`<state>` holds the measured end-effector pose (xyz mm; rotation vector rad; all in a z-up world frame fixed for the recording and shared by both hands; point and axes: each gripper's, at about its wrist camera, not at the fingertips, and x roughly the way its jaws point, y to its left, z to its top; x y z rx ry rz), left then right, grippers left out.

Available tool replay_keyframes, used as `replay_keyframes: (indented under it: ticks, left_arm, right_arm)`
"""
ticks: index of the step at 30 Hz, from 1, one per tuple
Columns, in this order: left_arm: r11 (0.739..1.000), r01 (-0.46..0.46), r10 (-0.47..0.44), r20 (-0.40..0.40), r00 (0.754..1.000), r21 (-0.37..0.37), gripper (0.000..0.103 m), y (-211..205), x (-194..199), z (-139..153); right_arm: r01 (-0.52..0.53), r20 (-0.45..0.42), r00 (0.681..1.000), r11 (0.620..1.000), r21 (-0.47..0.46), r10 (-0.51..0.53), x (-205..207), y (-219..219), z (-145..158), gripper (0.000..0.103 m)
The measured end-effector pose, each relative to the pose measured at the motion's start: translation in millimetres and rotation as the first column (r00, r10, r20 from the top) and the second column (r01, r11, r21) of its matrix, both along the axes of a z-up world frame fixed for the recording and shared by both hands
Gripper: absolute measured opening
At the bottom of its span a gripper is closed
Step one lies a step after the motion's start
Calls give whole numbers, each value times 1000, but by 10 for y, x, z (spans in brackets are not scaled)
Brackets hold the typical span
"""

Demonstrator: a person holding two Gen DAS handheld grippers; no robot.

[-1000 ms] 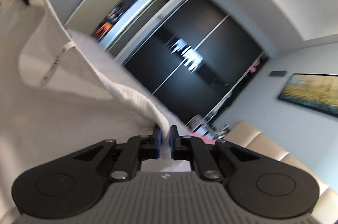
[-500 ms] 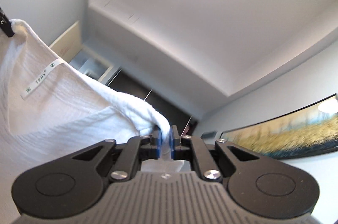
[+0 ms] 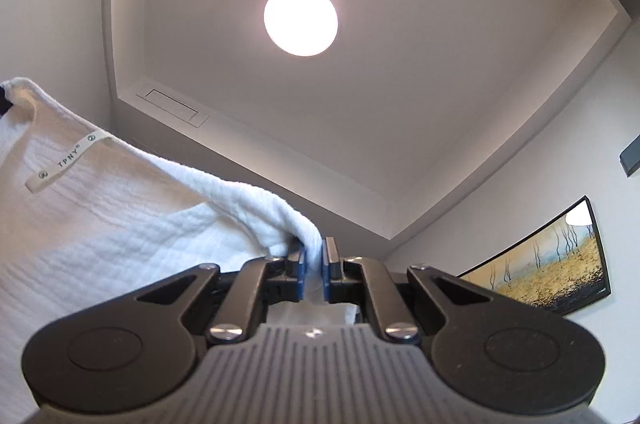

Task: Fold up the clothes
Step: 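Lift the shirt high with both grippers and shake it out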

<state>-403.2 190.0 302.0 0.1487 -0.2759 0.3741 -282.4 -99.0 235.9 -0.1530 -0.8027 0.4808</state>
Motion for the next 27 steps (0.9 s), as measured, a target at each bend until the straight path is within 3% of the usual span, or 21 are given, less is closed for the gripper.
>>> replay_keyframes:
  ticks: [7,11,15,20,24,27]
  left_arm:
    - [997,-23,12,-141,990,-77,9,307,461,-234]
    - [991,-59,26,-267,963,-117,9,592,894,-547]
    - [985,-109,38,-444,895,-135,9,960,1512,-1121]
    - [965,-177,30,-593,804,-192,9,1472,2140,-1845]
    - [946,-225,9,-675,738,-233,9,1799,2525,-2273]
    - [930,-259,-10,-721,693,-262,10,2010,2731,-2559]
  right_arm:
    - [-2,-134,991,994,-112,-13,535,411,-293,9]
    - [5,-228,972,976,-218,-56,985,758,-618,9]
    - [-28,-361,927,946,-324,-97,1533,1189,-1100,9]
    - [-83,-477,861,877,-473,-176,2300,1947,-1963,9]
    - [-181,-574,789,810,-558,-219,2635,2358,-2226,9]
    - [-252,-626,738,759,-601,-250,2970,2451,-2208,9]
